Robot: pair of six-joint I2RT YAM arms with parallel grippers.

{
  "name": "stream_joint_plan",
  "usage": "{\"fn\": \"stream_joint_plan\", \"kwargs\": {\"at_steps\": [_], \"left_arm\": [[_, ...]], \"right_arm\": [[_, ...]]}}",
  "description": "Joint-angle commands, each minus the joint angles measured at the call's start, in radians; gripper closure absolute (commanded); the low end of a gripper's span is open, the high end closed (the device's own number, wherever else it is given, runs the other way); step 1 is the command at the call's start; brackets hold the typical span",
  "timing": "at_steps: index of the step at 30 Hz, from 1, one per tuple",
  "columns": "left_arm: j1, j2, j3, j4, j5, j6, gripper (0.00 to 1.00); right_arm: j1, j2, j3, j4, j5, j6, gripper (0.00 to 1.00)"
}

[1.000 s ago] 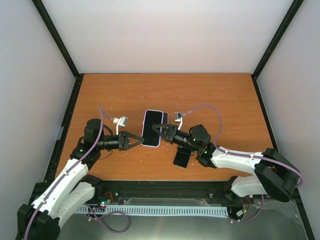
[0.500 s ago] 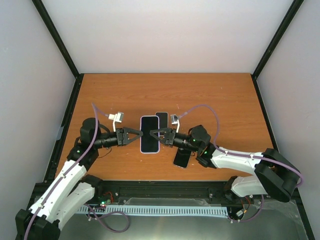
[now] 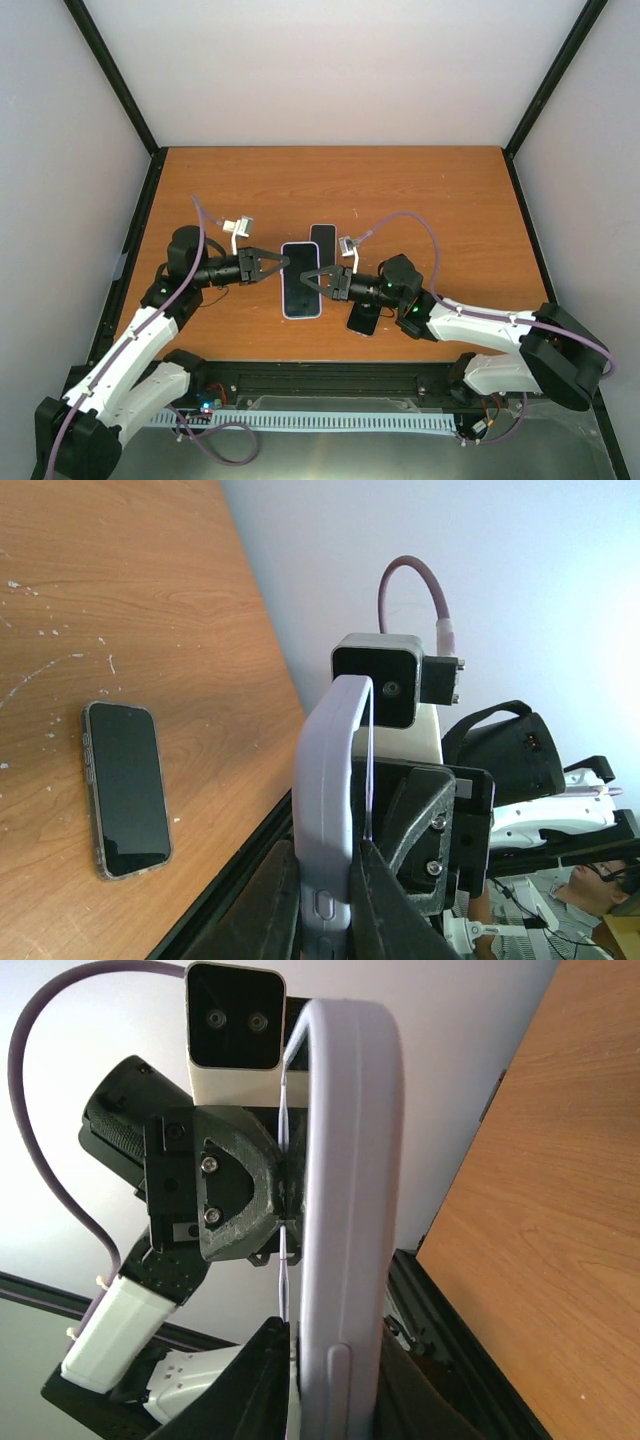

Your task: Put the phone into the phone case

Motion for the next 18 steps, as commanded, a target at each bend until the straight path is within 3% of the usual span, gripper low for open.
{"fn": "stream_joint_plan", "kwargs": {"at_steps": [1,9,14,18], "left_arm": [[0.004,0.006,0.029,0.018,-0.030,0.012,1.00],[0.004,-0.029,-0.010,0.075,-0.070,-0.054,1.00],[0.004,-0.025,-0.030,0.104,-0.089,-0.073,1.00],[0.004,-0.009,-0.040,0.125,-0.087,-0.077,1.00]], "right_arm": [[0.009,-0.037,0.006,0.019,-0.011,-0.031,0.78],[0.015,-0.050,-0.058,0.032,-0.080,0.010,0.53],[0.030,-0.084,-0.128,-0.002,-0.084,0.016,0.54],[0.040,-0.118,-0.144,-0.041,-0.075,0.014,0.65]]}}
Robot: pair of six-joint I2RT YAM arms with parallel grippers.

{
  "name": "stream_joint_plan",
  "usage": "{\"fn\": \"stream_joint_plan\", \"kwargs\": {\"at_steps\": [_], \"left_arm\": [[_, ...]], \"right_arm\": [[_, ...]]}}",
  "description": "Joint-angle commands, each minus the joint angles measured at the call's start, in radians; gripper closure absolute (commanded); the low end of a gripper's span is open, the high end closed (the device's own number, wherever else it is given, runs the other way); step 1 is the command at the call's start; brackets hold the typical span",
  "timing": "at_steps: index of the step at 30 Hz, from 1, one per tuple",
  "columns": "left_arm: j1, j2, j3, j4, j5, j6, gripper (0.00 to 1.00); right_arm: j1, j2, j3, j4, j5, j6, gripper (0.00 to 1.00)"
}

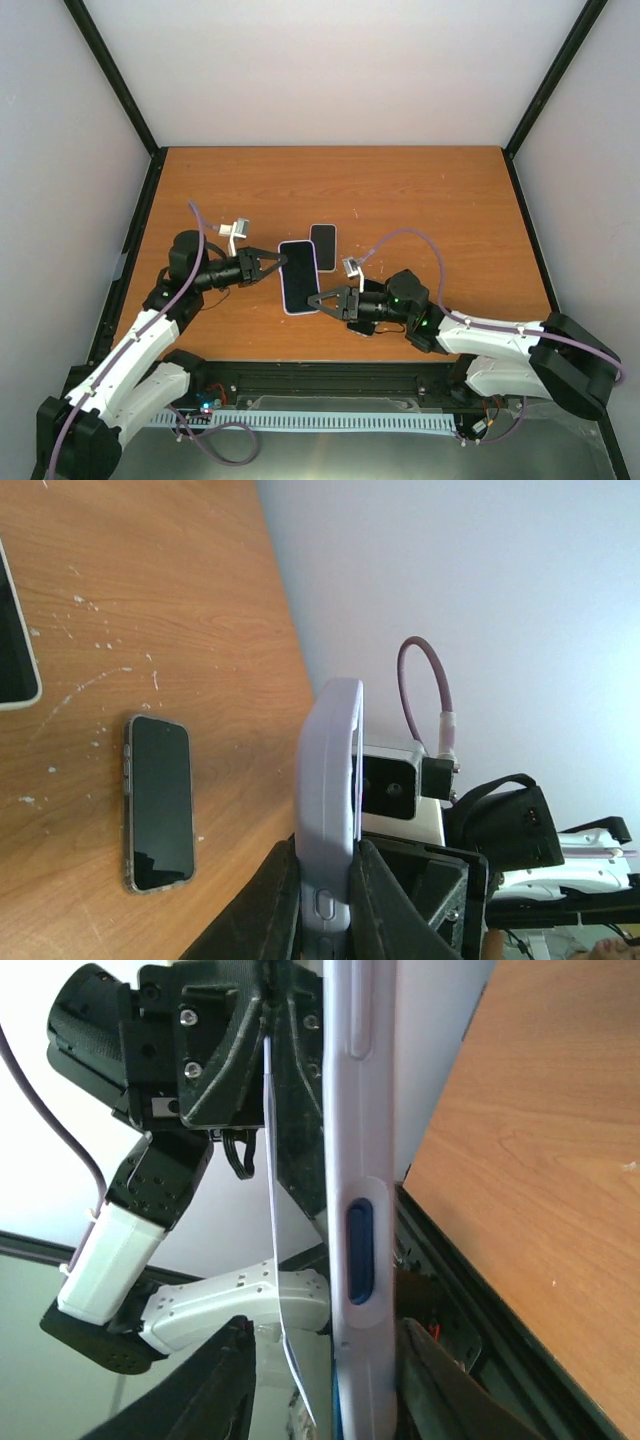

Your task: Put the phone into the phone case

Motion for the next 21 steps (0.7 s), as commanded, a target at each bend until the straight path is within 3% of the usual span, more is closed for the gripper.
{"fn": "stream_joint_plan", "kwargs": {"at_steps": [1,3,6,14,18,21], "left_arm": [[0.004,0.006,0.008,0.091,-0.008,-0.024,1.00],[0.004,0.010,0.006,0.091,-0.007,-0.021,1.00],[0.004,0.012,0.006,0.079,-0.016,-0.009,1.00],[0.004,0.015,0.015,-0.008,-0.065,0.055,1.00],[0.004,0.026,0.009,-0.016,-0.062,0.063,1.00],[0.005,0.049,0.006,-0.028,-0.053,0.077,1.00]], "right_arm": [[0.015,-0.051,-0.016,-0.026,-0.010,-0.004,0.71],[0.015,-0.071,-0.020,-0.043,0.009,-0.006,0.85],[0.014,-0.087,-0.026,-0.047,0.029,-0.002,0.96],[0.015,-0.096,-0.053,-0.051,0.073,0.037,0.97],[0.014,-0.108,-0.055,-0.087,0.095,0.031,0.85],[0.013,-0.140,-0.052,-0.150,0.115,0.007,0.63]]}}
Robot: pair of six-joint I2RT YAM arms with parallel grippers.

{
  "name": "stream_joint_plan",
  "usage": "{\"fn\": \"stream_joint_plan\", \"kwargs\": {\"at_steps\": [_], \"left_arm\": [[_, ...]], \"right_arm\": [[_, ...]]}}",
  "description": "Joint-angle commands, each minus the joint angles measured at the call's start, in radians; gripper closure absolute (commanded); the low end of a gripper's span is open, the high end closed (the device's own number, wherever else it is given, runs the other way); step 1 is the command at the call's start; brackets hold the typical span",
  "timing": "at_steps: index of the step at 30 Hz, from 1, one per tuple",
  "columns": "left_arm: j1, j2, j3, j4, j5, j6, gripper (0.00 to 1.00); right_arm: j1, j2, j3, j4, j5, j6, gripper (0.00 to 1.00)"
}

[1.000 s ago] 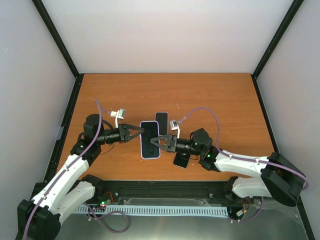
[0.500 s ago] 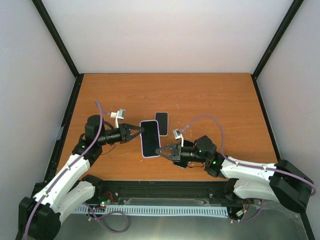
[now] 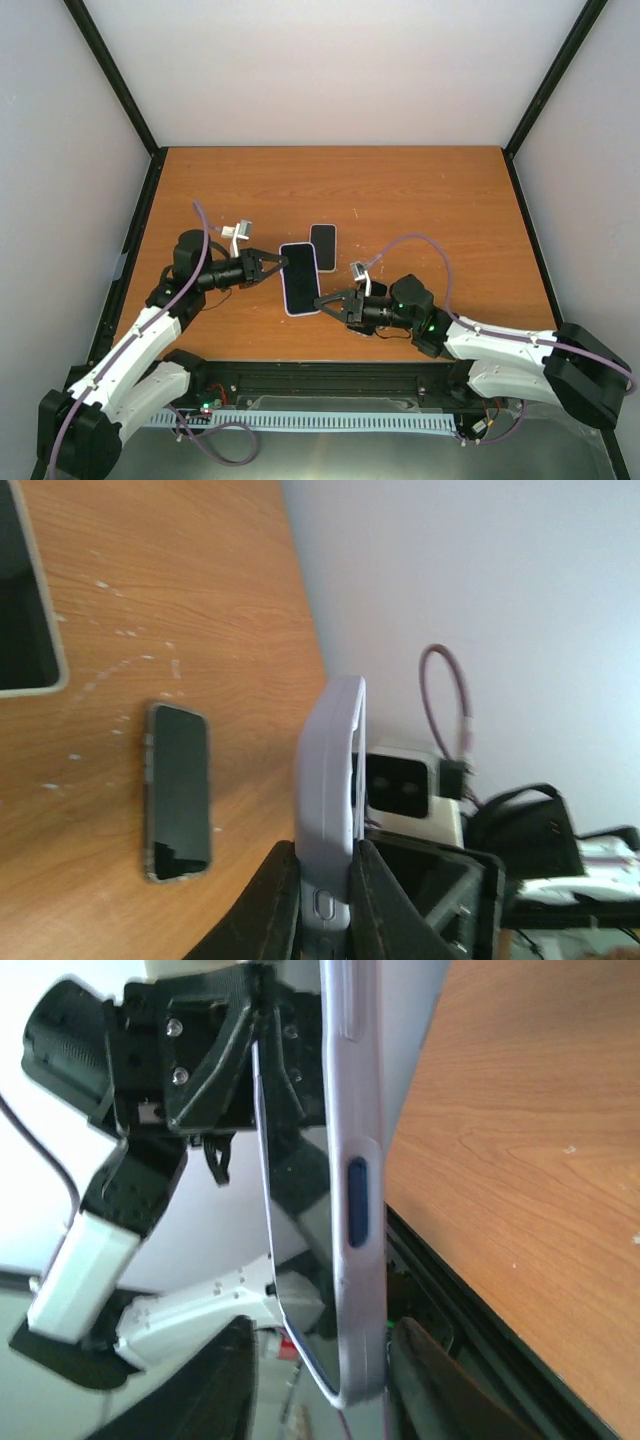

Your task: Put the phone into the phone case

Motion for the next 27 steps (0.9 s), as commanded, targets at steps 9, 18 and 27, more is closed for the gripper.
{"fn": "stream_joint_plan", "kwargs": {"at_steps": [9,18,27], "left_arm": [[0.059,0.175,0.061,-0.112,-0.022,0.201,1.00],[0.161,0.354,0.119,-0.257,-0.032,0.337,1.00],[0.177,0.504,0.076,-0.220,-0.012,0.364,0.99]], "right_arm": [[-0.001,-0.302,0.024,-0.441,0.212,-0.137,0.00],[-0.001,-0.455,0.076,-0.671,0.321,-0.207,0.00],[-0.001,-0.487,0.087,-0.711,0.355,-0.231,0.00]]}}
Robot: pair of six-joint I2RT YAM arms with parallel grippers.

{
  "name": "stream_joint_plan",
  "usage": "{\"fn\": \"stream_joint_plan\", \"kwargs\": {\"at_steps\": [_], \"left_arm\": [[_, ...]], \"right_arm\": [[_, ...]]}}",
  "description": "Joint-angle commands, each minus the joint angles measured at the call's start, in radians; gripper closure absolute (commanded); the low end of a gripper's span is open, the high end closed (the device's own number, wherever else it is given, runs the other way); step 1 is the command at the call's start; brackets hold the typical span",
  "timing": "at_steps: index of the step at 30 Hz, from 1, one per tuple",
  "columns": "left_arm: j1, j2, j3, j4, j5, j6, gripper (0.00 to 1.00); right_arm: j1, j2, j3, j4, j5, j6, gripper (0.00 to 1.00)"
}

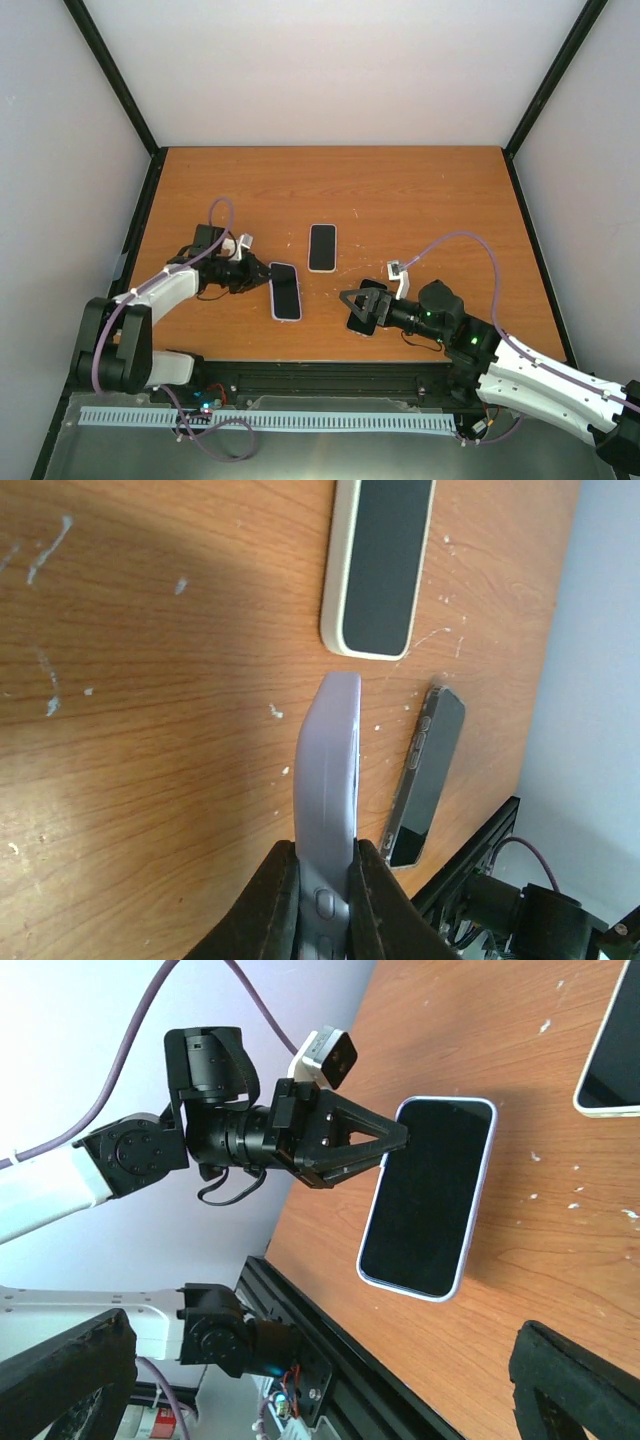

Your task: Put the phone into the phone case

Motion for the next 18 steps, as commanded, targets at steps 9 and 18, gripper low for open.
{"fn": "stream_joint_plan", "kwargs": {"at_steps": [9,18], "left_arm": [[0.008,0.110,-0.050,0.127,0.055,0.014,0.89],[0.008,0.088,-0.047,0.066,-0.025,0.022,0.64]], "right_arm": [[0.000,0.006,0.048,-0.067,0.050,-0.034,0.00],[0.001,0.018,0.095,-0.165,0.130,-0.070,0.00]]}}
